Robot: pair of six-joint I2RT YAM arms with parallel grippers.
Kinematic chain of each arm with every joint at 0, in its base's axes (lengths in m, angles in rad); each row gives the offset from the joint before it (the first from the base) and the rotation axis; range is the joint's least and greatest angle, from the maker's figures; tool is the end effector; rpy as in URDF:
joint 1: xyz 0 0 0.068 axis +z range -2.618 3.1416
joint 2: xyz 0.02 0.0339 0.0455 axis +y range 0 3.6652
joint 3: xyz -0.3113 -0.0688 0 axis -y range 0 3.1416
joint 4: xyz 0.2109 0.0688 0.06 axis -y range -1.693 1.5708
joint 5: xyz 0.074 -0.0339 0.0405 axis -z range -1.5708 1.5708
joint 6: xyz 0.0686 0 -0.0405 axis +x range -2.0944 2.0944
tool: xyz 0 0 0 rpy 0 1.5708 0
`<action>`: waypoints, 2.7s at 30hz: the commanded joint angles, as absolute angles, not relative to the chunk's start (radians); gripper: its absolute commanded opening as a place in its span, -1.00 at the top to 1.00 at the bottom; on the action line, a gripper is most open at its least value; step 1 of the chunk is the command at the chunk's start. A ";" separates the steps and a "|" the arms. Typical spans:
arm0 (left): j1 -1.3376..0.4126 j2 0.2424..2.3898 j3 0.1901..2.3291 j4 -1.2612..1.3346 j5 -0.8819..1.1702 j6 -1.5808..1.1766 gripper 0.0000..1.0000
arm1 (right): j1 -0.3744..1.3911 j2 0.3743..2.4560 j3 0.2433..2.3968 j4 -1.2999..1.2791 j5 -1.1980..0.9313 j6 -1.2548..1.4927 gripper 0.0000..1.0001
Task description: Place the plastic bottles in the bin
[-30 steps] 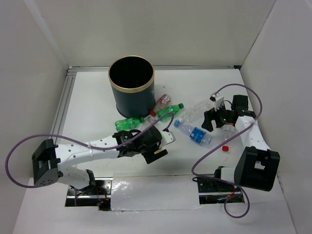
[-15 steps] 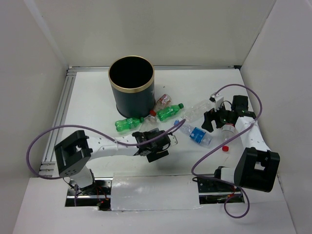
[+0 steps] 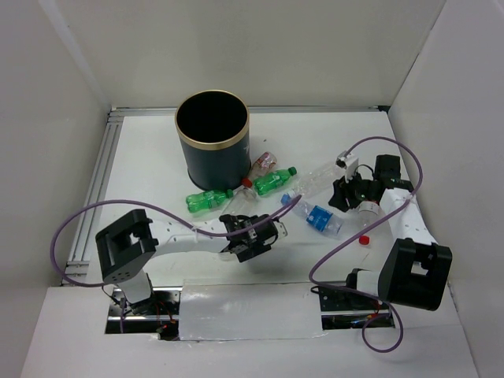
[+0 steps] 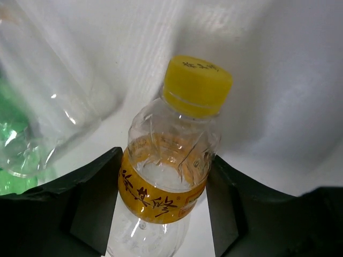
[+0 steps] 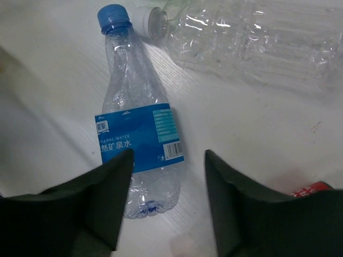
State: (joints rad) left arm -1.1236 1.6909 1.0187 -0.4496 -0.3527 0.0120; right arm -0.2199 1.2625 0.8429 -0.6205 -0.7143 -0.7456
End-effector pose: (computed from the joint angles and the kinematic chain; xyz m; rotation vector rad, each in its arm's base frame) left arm 0.1596 -0.2781 0.2135 1.2980 2.2300 0.0797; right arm 0.2111 -0.0011 0.2705 -0.8282 2.1745 0.4731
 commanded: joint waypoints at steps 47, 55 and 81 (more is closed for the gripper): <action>-0.805 1.160 1.202 -0.351 -0.396 -0.221 -0.83 | 0.253 1.431 0.678 -0.382 -0.169 -0.587 -0.73; -0.946 1.087 0.991 -0.387 -0.227 -0.205 -0.64 | 0.253 1.215 0.884 -0.708 -0.523 -0.820 0.61; -1.077 1.614 0.979 -0.281 -0.726 -0.597 -0.99 | 0.523 1.957 2.101 -0.129 -0.799 -0.184 -0.54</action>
